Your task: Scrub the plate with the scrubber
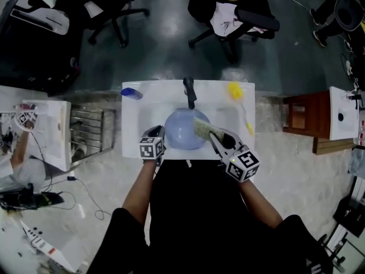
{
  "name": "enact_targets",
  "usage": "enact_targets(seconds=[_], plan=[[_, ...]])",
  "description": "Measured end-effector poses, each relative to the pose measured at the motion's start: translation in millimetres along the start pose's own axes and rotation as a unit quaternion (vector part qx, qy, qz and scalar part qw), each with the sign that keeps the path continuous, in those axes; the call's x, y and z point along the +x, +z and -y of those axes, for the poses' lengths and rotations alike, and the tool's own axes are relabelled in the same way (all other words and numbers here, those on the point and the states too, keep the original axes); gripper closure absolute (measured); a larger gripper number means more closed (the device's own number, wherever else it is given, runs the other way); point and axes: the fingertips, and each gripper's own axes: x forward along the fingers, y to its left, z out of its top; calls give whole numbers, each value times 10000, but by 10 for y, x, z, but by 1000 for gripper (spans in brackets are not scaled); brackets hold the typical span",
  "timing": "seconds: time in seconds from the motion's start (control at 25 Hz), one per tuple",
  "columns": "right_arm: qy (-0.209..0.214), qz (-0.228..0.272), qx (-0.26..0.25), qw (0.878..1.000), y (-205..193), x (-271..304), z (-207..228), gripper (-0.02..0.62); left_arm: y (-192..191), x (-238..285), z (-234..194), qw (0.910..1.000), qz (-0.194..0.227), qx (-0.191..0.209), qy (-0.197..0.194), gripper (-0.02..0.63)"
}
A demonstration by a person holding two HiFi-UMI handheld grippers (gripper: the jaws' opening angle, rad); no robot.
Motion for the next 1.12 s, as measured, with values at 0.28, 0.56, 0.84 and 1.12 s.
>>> enact_targets(seconds=[0.28,0.56,0.84,1.12], plan=[[-157,-141,184,9996,-88,153,76,532,-98,311,-180,9989,-435,-142,-117,517],[-307,-263,270,9988,-182,186,149,532,-443,685,-237,9915,-1125,-549,-342,473],[-437,-302,346,9980,-240,191,179,532,-708,890,-295,9671,-1737,-1684,-783,434],[-527,-233,410,9975,-227,117,204,532,-755,1041,-242,9458,-1905,-2379,-1119,480]])
